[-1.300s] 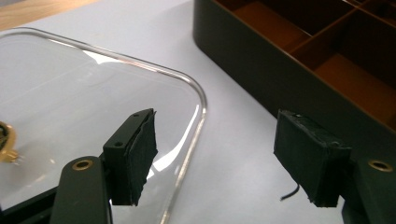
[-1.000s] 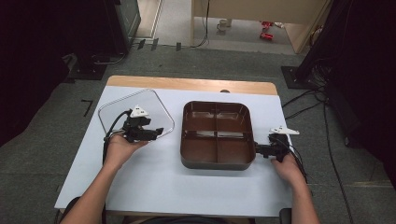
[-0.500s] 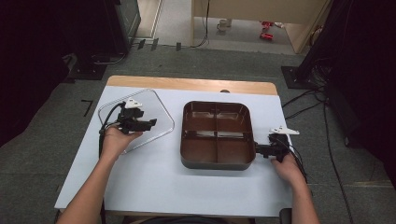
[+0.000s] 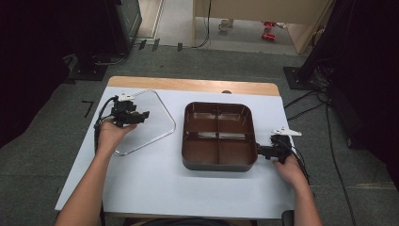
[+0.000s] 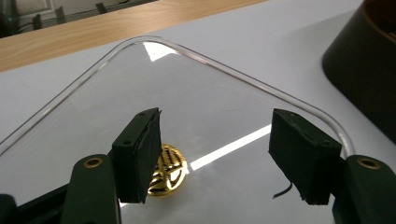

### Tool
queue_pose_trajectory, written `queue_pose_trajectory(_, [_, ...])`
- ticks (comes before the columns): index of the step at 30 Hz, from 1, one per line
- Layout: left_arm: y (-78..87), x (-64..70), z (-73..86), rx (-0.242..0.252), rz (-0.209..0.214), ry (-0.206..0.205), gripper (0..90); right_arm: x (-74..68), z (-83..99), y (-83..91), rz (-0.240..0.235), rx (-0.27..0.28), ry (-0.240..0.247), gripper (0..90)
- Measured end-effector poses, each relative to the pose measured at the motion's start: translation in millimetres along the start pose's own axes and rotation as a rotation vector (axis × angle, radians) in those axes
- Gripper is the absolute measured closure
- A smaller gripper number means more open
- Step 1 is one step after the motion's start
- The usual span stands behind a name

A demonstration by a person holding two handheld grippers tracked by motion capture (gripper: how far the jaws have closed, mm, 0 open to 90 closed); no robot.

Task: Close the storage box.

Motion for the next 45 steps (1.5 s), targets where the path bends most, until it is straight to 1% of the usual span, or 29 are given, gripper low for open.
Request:
queue_pose_trajectory(2, [-0.8, -3.4, 0.0, 0.006, -0.014, -0.002, 35.1, 0.0, 0.0, 0.0, 0.000, 0.000, 0.000, 11.3])
queue_pose_trajectory(4, [-2.5, -6.4, 0.9, 0.004, -0.029, -0.014, 35.3, 0.0, 0.0, 0.0, 0.000, 0.000, 0.000, 11.3])
queue_pose_trajectory(5, [-4.3, -8.5, 1.6, 0.001, -0.034, -0.011, 35.5, 0.0, 0.0, 0.0, 0.000, 0.000, -0.001, 11.3])
queue_pose_trajectory(7, [-9.0, -14.1, 4.0, -0.006, -0.036, 0.008, 35.6, -0.1, 0.0, 0.0, 0.000, 0.000, -0.001, 11.3])
queue_pose_trajectory(10, [-14.2, -19.9, 8.5, -0.016, -0.022, 0.044, 36.2, 0.0, 0.0, 0.0, 0.000, 0.000, 0.000, 11.3])
queue_pose_trajectory(12, [-16.9, -21.6, 11.7, -0.026, -0.022, 0.048, 36.8, -0.1, 0.0, 0.0, 0.000, 0.000, -0.001, 11.3])
queue_pose_trajectory(18, [-23.9, -21.4, 21.6, -0.073, -0.023, 0.044, 40.7, 0.0, 0.0, 0.0, 0.000, 0.000, 0.000, 11.3])
queue_pose_trajectory(21, [-26.9, -21.2, 24.5, -0.088, -0.026, 0.043, 46.0, 0.0, 0.0, 0.0, 0.000, 0.000, 0.000, 11.3])
queue_pose_trajectory(24, [-28.8, -21.8, 27.5, -0.102, -0.026, 0.039, 49.5, 0.0, 0.0, 0.0, 0.000, 0.000, 0.000, 11.3])
queue_pose_trajectory(27, [-28.3, -24.1, 28.8, -0.089, -0.031, 0.043, 55.9, 0.0, 0.0, 0.0, 0.000, 0.000, 0.000, 11.3])
queue_pose_trajectory(30, [-28.2, -23.5, 28.9, -0.087, -0.026, 0.041, 58.2, 0.0, 0.0, 0.0, 0.000, 0.000, 0.000, 11.3])
queue_pose_trajectory(32, [-28.1, -23.3, 28.5, -0.089, -0.030, 0.038, 58.6, 0.0, 0.0, 0.0, 0.000, 0.000, 0.000, 11.4])
queue_pose_trajectory(34, [-27.9, -24.6, 28.3, -0.090, -0.013, 0.064, 59.1, 0.0, 0.0, 0.0, 0.000, 0.000, 0.000, 11.3])
queue_pose_trajectory(36, [-27.7, -24.6, 28.3, -0.090, -0.012, 0.057, 59.2, 0.0, 0.0, 0.0, 0.000, 0.000, 0.000, 11.3])
queue_pose_trajectory(41, [-26.8, -25.0, 27.2, -0.099, -0.007, 0.057, 59.4, 0.0, 0.0, 0.0, 0.000, 0.000, 0.000, 11.3])
queue_pose_trajectory(45, [-23.2, -26.1, 24.5, -0.093, 0.005, 0.065, 59.4, 0.0, 0.0, 0.0, 0.000, 0.000, 0.000, 11.3])
Point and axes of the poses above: each handheld gripper's, and its own axes: y roughly backward along the jaws, z roughly out of its underside, x roughly to its right, the point moved 6 cm from there along -y, roughly forward along the jaws, and after that the axes turned 5 degrees about -z, right-handed, at the moved point
